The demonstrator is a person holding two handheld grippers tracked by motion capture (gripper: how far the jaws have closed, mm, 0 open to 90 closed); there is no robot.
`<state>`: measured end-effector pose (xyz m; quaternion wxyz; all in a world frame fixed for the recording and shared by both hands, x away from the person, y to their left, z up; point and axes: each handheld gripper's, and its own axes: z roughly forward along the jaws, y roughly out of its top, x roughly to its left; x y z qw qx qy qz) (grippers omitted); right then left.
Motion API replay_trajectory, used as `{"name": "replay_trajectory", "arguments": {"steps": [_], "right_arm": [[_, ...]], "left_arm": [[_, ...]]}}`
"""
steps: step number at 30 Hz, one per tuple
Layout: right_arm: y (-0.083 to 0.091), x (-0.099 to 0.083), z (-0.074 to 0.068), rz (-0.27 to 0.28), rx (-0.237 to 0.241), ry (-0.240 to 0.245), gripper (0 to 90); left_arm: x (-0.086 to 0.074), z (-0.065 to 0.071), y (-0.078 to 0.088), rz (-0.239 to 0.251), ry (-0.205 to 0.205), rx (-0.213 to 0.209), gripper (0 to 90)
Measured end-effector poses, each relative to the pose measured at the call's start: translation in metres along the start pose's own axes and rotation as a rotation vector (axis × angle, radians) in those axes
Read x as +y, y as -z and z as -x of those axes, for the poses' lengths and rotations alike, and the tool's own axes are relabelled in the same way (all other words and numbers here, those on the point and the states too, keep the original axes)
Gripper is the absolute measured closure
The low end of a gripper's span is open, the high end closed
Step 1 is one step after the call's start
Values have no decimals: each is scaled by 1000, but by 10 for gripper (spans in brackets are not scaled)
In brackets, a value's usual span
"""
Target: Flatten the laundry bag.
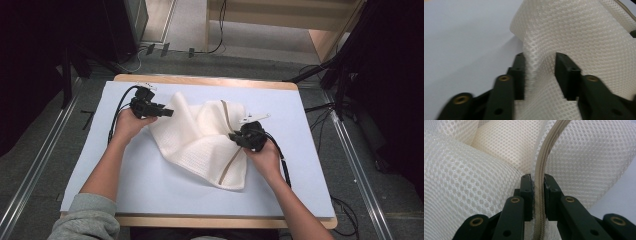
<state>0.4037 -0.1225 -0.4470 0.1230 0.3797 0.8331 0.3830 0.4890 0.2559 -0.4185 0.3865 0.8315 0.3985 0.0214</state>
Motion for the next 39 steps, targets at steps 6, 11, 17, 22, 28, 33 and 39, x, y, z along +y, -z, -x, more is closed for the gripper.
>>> {"name": "replay_trajectory", "arguments": {"steps": [6, 11, 17, 22, 28, 33, 39], "right_arm": [[8, 0, 6, 12, -17, -18, 817], [19, -1, 10, 18, -22, -36, 818], [29, 0, 12, 21, -35, -39, 817], [43, -1, 16, 23, -50, -35, 816], [59, -1, 15, 44, -62, -33, 817], [71, 1, 14, 76, -80, -31, 819], [79, 1, 19, 102, -109, -40, 818]], "left_arm": [[-1, 4, 8, -28, 46, -19, 879], [-7, 5, 28, 5, 62, -20, 885], [-16, 5, 48, 32, 75, -5, 885], [-32, 4, 72, 58, 103, 13, 886], [-47, 7, 89, 73, 122, 23, 886], [-54, 11, 100, 97, 133, 40, 887], [-65, 15, 111, 120, 163, 36, 887]]}}
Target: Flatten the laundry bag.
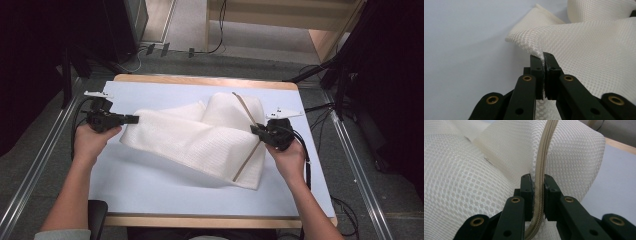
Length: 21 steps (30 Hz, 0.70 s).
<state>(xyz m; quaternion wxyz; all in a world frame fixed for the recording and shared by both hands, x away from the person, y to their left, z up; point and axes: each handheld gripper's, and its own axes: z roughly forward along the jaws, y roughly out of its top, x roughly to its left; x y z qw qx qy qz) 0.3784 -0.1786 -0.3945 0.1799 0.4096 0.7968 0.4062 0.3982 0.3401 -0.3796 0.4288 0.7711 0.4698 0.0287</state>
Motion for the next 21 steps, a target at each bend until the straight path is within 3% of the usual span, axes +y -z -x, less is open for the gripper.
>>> {"name": "replay_trajectory", "arguments": {"steps": [1, 8, 9, 14, 17, 21], "right_arm": [[0, -1, 5, -6, 8, -13, 818], [-4, -7, 13, -54, 20, -29, 819], [-7, -12, 17, -74, 38, -47, 819], [-16, -20, 21, -118, 65, -62, 819], [-29, -25, 25, -135, 86, -77, 820], [-40, -26, 22, -156, 98, -60, 821]], "left_arm": [[-7, 3, 2, 0, 12, -17, 887], [-24, 19, -3, -57, 1, -19, 884], [-29, 23, -5, -71, 0, -25, 882], [-40, 27, -7, -99, 6, -42, 878], [-50, 27, -17, -144, 7, -24, 875], [-52, 26, -12, -125, 6, -18, 807]]}}
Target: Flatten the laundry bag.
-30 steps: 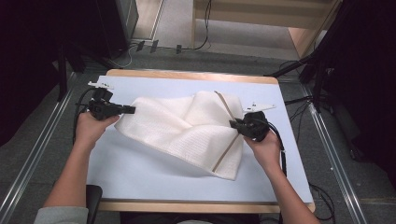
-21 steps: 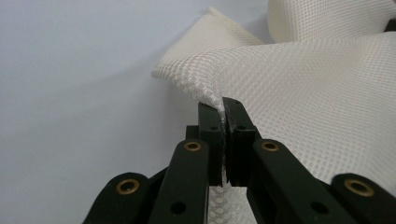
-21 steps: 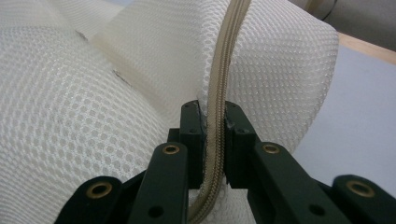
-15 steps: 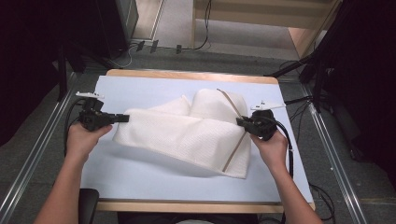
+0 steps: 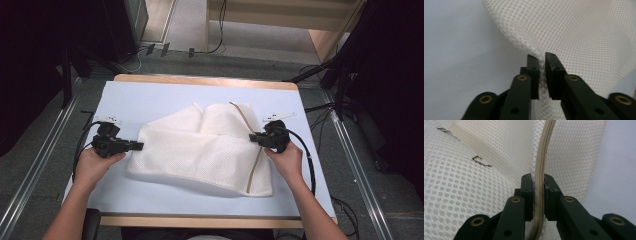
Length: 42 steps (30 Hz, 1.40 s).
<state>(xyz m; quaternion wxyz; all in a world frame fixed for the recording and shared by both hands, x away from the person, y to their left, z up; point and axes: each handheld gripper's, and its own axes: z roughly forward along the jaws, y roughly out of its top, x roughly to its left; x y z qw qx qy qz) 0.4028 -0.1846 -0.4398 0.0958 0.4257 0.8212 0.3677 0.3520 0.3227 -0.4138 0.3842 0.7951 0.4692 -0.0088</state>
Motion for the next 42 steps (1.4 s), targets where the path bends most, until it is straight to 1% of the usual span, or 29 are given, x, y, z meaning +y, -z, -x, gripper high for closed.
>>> {"name": "replay_trajectory", "arguments": {"steps": [2, 3, 4, 5, 6, 8, 9, 10, 12, 14, 15, 17, 19, 20, 22, 23, 24, 25, 26, 29, 31, 32, 33, 34, 35, 36, 37, 39, 42], "right_arm": [[0, 1, -2, 2, -8, 12, 821], [0, 1, -2, 2, -8, 12, 821], [0, 2, -4, 3, -3, 13, 821], [0, 2, -4, 3, -3, 13, 821], [0, 2, -5, 3, -3, 15, 820], [-1, 3, -5, 2, -2, 17, 820], [-1, 3, -5, 2, -2, 17, 820], [-1, 3, -6, -2, -3, 14, 819], [-2, 3, -7, -1, -7, 21, 819], [-2, 3, -7, 2, -7, 21, 818], [-2, 3, -7, 2, -7, 21, 818], [-2, 3, -7, 8, -4, 16, 818], [-2, 3, -7, 5, -2, 18, 817], [-3, 3, -7, 5, -1, 17, 817], [-3, 3, -7, 6, 2, 16, 817], [-3, 3, -7, 6, 2, 16, 817], [-4, 3, -7, 8, 1, 17, 817], [-4, 3, -8, 10, 0, 17, 816], [-3, 3, -8, 11, -2, 18, 816], [-3, 2, -8, 16, 1, 8, 814], [-3, 2, -8, 16, 1, 3, 814], [-3, 2, -8, 17, 2, 1, 814], [-3, 1, -8, 21, 1, 5, 814], [-3, 1, -8, 23, -2, 4, 813], [-3, 1, -8, 23, -2, 4, 813], [-3, 0, -9, 29, -3, 0, 811], [-3, 0, -9, 29, -3, 0, 811], [-2, -2, -10, 36, -3, -4, 804], [-1, -4, -10, 40, -2, -9, 799]], "left_arm": [[0, 0, 7, 15, -8, 15, 716], [0, 0, 7, 15, -8, 15, 678], [0, 0, 16, 41, -19, 12, 643], [0, 0, 16, 41, -19, 12, 616], [2, -1, 24, 71, -23, 20, 601], [7, -3, 31, 103, -30, 27, 593], [7, -3, 31, 103, -30, 27, 588], [16, -6, 34, 119, -32, 34, 585], [26, -9, 34, 130, -40, 33, 572], [34, -14, 28, 122, -42, 50, 566], [34, -14, 28, 122, -42, 50, 561], [47, -22, 17, 104, -41, 56, 559], [51, -25, 13, 100, -42, 59, 555], [60, -32, 7, 75, -46, 78, 553], [65, -38, 1, 74, -43, 75, 557], [65, -38, 1, 74, -43, 75, 557], [69, -45, -6, 59, -27, 76, 557], [69, -45, -6, 59, -27, 76, 557], [71, -48, -13, 48, -28, 88, 558], [76, -49, -24, 36, -42, 99, 557], [78, -50, -29, 34, -48, 97, 555], [82, -52, -39, 26, -54, 104, 549], [82, -52, -39, 26, -54, 104, 535], [85, -55, -49, 18, -49, 107, 528], [85, -55, -49, 18, -49, 107, 527], [87, -58, -59, 7, -44, 99, 527], [87, -58, -59, 7, -44, 99, 526], [87, -60, -71, -27, -51, 102, 523], [86, -61, -81, -44, -57, 101, 524]]}}
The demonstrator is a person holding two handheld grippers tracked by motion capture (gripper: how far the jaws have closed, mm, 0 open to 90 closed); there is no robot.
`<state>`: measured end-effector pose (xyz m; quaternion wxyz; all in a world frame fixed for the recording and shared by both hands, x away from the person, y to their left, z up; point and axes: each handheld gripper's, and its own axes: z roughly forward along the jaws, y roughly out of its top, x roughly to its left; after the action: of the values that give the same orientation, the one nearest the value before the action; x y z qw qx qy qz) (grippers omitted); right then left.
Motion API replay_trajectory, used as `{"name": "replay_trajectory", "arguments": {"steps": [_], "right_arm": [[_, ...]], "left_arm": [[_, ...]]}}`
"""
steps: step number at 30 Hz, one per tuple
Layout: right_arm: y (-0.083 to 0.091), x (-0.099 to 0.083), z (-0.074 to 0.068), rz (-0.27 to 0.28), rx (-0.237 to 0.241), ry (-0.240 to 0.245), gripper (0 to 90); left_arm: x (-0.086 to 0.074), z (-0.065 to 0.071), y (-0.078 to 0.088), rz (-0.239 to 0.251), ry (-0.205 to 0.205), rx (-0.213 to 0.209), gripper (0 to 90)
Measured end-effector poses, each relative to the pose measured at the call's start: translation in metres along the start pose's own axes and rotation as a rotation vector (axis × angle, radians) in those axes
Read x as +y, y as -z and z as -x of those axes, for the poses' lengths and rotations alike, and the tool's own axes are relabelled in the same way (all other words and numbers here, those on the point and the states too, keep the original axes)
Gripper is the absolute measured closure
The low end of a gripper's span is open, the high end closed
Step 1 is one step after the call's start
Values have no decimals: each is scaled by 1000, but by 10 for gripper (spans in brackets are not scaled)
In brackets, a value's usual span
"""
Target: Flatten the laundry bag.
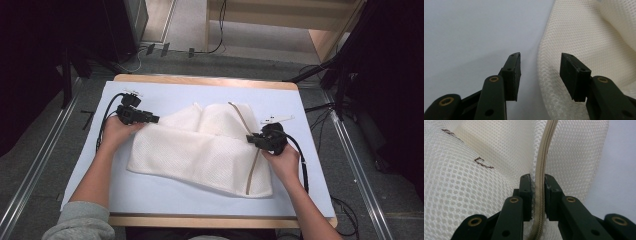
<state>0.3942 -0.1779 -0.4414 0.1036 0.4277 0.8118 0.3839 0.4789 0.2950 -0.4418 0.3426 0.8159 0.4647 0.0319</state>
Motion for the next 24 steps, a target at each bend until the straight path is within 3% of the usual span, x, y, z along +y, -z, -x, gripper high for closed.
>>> {"name": "replay_trajectory", "arguments": {"steps": [2, 5, 8, 10, 15, 17, 19, 24], "right_arm": [[0, -1, 0, 3, -1, 1, 796], [0, -1, -1, 4, -5, 3, 793], [2, -2, -2, 4, -8, 6, 789], [2, -2, -2, 4, -9, 1, 789], [1, -1, -3, 2, -11, 12, 788], [2, -1, -2, 3, -11, 14, 789], [3, -1, -2, 6, -12, 16, 789], [9, 1, -2, 23, -11, 23, 789]], "left_arm": [[-1, 0, -7, -20, 10, 8, 514], [0, 1, -8, -4, 6, 12, 514], [0, 9, -13, -20, -19, -16, 574], [0, 16, -14, -34, -61, 3, 627], [0, 17, -15, -69, -16, -14, 856], [1, 18, -14, -77, -25, -8, 878], [2, 18, -13, -75, -22, -12, 885], [3, 12, 10, 18, 22, -26, 889]]}}
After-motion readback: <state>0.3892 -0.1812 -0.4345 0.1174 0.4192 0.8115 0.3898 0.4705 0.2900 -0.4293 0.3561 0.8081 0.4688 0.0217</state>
